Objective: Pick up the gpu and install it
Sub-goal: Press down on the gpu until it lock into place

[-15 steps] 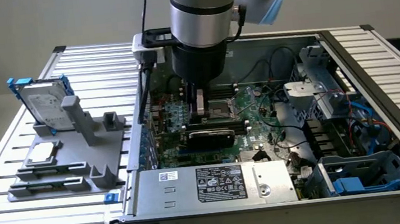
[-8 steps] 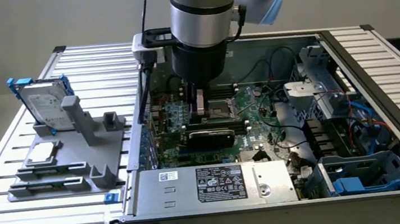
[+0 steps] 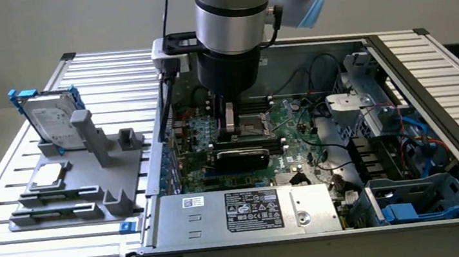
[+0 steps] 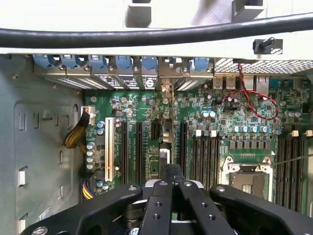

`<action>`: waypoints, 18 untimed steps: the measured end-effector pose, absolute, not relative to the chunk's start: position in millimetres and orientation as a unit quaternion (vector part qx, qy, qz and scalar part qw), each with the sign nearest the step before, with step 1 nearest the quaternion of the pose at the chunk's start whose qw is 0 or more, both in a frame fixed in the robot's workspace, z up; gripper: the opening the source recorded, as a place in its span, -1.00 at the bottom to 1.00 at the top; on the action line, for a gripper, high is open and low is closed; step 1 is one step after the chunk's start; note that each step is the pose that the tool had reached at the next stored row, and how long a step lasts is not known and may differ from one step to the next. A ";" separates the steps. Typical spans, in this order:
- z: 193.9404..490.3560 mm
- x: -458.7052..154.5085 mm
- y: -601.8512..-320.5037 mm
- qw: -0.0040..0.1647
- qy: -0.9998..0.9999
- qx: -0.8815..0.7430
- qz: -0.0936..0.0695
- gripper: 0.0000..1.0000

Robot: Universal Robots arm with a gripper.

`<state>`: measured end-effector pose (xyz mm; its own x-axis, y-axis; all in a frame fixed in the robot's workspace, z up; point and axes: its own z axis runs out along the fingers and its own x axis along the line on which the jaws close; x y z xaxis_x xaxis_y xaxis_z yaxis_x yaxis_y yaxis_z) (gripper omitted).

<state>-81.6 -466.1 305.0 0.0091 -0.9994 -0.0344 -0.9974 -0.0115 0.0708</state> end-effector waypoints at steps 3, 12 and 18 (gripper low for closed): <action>303.8 -81.8 -466.0 0.013 -0.703 0.710 -0.037 -0.79; 289.0 -90.1 -458.7 0.008 -0.700 0.714 -0.030 -0.79; 280.6 -90.2 -456.6 0.011 -0.697 0.717 -0.024 -0.79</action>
